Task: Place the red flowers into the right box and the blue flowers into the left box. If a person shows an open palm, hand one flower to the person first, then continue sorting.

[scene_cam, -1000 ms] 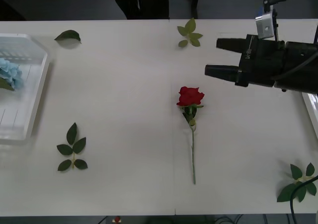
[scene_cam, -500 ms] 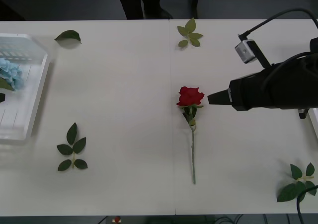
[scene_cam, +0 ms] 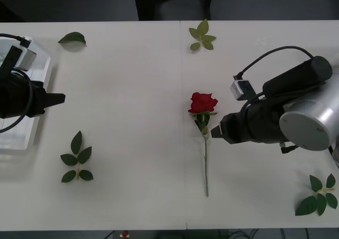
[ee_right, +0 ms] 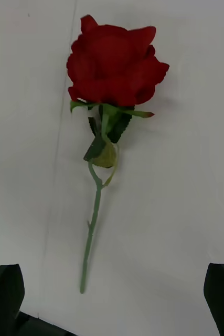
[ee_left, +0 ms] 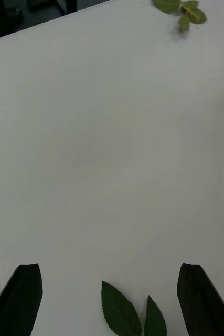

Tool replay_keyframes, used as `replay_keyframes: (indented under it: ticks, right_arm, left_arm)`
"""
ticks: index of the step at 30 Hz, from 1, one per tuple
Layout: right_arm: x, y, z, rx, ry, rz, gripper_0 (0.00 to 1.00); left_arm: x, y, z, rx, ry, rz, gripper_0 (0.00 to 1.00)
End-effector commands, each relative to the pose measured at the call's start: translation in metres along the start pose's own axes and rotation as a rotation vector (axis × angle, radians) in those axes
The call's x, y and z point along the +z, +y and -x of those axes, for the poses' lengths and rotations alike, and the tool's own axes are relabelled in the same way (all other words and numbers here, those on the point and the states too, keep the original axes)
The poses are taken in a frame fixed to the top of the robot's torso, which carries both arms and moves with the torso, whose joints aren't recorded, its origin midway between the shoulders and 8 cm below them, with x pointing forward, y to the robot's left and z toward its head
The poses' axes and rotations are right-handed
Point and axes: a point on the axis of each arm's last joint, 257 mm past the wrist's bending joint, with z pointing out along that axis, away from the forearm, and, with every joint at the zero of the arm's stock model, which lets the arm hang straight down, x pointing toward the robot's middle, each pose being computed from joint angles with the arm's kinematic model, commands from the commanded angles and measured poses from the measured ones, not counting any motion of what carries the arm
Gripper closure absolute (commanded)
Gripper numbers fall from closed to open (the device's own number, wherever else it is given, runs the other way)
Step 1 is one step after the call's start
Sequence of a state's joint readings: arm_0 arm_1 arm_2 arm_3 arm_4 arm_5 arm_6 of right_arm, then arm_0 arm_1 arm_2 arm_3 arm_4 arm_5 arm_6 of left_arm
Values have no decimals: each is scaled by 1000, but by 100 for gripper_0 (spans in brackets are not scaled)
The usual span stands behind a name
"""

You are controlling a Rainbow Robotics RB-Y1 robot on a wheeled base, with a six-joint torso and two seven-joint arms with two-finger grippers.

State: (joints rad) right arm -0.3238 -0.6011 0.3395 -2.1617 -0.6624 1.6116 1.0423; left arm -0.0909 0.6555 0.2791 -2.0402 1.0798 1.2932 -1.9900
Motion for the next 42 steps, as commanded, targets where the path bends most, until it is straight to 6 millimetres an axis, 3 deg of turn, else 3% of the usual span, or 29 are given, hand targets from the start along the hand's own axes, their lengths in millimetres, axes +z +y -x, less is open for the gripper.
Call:
replay_keyframes:
  ticks: [1,6,10,23,31,34,36,37,39,42]
  right_arm:
    - [10,1,22,55,-41,-39,0]
    - [40,5,33,67,-40,-80,0]
    - [61,9,38,80,-29,-106,0]
    - [102,19,34,57,-36,-153,0]
    - [122,14,31,67,-33,-176,0]
    - [125,15,30,62,-35,-181,33]
    - [126,17,29,56,-33,-180,76]
    - [126,16,28,58,-32,-181,92]
    - [126,16,28,58,-32,-181,100]
    - [126,16,29,57,-33,-182,100]
  left_arm:
    - [5,-34,26,92,-51,-88,25]
    - [19,-76,34,151,-68,-236,26]
    - [19,-101,41,195,-66,-392,26]
    - [-9,-123,92,390,-152,-569,25]
    - [-31,-140,121,511,-214,-548,26]
    - [-36,-146,126,519,-211,-527,25]
    - [-40,-153,129,507,-210,-532,25]
    - [-41,-155,128,496,-205,-532,25]
    - [-41,-156,126,480,-196,-522,25]
    - [-39,-162,122,470,-187,-532,25]
